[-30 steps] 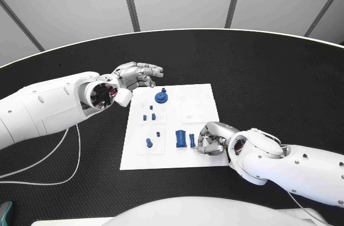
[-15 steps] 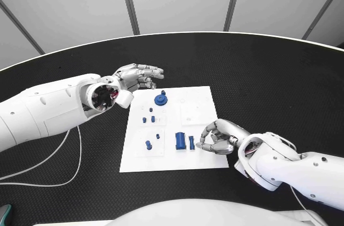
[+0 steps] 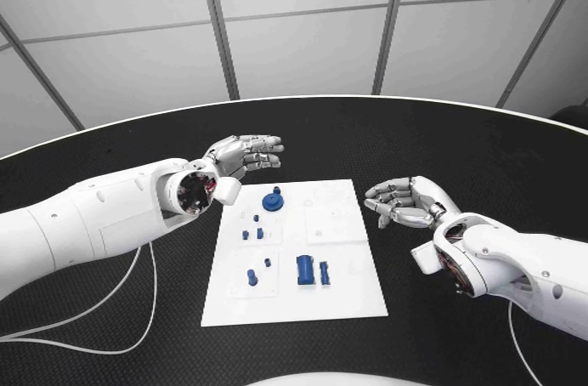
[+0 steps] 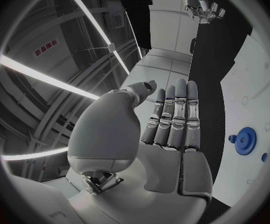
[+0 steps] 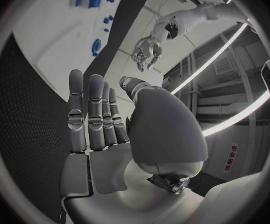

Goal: Assemble the parts on the task board

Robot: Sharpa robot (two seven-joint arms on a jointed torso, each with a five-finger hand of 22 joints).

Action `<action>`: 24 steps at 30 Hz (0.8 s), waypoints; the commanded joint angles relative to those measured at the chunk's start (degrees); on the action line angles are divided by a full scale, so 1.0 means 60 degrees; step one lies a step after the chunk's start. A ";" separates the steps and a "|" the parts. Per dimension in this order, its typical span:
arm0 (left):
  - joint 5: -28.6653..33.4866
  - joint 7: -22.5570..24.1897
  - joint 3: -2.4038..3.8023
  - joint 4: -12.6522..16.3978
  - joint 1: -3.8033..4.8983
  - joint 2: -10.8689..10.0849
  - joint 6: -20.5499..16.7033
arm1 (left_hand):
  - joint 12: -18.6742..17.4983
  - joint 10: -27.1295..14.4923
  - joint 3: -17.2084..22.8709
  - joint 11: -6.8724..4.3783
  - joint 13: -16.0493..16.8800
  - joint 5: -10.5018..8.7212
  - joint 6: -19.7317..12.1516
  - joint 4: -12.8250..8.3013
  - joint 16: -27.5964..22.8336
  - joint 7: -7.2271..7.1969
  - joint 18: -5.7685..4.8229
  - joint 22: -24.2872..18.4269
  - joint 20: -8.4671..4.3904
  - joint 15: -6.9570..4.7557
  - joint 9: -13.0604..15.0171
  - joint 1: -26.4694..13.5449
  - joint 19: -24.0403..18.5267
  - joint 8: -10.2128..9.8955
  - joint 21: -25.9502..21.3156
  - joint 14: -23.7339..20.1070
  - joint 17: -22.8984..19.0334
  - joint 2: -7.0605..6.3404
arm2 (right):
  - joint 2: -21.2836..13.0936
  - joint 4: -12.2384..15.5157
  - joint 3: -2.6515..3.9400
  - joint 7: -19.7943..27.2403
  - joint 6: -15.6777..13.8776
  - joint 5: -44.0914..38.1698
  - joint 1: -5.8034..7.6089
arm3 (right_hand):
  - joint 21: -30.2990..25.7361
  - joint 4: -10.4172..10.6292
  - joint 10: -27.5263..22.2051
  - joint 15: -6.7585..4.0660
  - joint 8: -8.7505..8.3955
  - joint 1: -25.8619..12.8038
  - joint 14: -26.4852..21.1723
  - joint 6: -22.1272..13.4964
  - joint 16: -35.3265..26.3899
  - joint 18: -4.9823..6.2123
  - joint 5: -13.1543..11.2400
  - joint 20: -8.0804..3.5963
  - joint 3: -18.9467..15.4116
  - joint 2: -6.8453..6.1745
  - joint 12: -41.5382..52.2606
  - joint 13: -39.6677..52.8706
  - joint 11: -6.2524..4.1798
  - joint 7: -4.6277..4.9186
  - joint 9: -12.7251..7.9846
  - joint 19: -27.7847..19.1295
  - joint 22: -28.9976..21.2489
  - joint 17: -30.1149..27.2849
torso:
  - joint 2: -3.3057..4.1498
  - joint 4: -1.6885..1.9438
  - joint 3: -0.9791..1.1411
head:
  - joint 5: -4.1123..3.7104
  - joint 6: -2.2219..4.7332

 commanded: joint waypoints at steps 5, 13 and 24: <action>0.0858 0.0694 0.0001 -0.0614 -0.0223 0.0439 -0.0679 | -0.1094 0.0038 0.0021 0.0271 -0.0177 -0.0019 -0.0494 0.0371 -0.2772 0.0019 0.0020 -0.1983 0.0765 0.0437 -0.0500 0.0004 -0.0608 -0.0261 -0.3104 -0.0711 -0.0806 -0.0153 | 0.0754 -0.1748 0.0172 0.1329 0.0291 0.1589 0.0291 | -0.1972 -0.0208 0.0467 0.0603 -0.0668 0.0166 -0.1073 0.0130 -0.3182 0.0097 -0.0217 0.0590 0.0290 0.0020 -0.2100 -0.3493 0.0341 0.0160 -0.0507 -0.0837 -0.2321 -0.1936 | -0.0352 -0.0222 -0.0101 | 0.0259 0.0733; 0.1390 0.1181 0.0002 -0.1136 -0.0346 0.0909 -0.1306 | -0.1868 -0.0240 -0.0408 0.0511 -0.0180 -0.0003 -0.0664 0.0588 -0.3969 -0.0071 -0.0165 -0.2957 0.0785 0.0725 -0.0909 0.0030 -0.0309 -0.0704 -0.4483 -0.0968 -0.1134 -0.0121 | 0.1380 -0.2970 0.0276 0.1903 0.0555 0.1926 0.0402 | -0.2038 -0.0371 0.0199 0.1095 -0.1290 0.0003 -0.1816 -0.0026 -0.4783 0.0121 -0.0273 0.1237 0.0162 0.0149 -0.2683 -0.5624 0.0691 0.0164 -0.1005 -0.2423 -0.4886 -0.3267 | -0.0532 -0.0305 -0.0173 | 0.0460 0.1039; 0.1426 0.1362 0.0018 -0.1181 -0.0410 0.1029 -0.1600 | -0.2599 -0.9618 -0.5300 -0.1416 -0.0778 -0.2145 -0.8246 -0.0810 -0.6439 -0.1983 -0.1619 -0.4766 -0.1981 -0.0967 -0.3360 -0.4669 -0.6919 -0.3108 -0.7167 -0.8768 -0.2388 0.1602 | 0.1557 -0.3161 0.0327 0.2089 0.0492 0.2109 0.0372 | -0.2613 -0.2324 -1.0300 -0.0080 -0.2935 -0.4759 -1.1353 -0.8304 -0.6026 -0.1637 -0.2658 -0.1062 -0.4271 0.2096 -0.3293 -0.7096 -0.0764 -0.1481 -0.4770 -1.1169 -0.9205 -0.7386 | -0.0518 -0.0220 -0.0165 | 0.0430 0.1083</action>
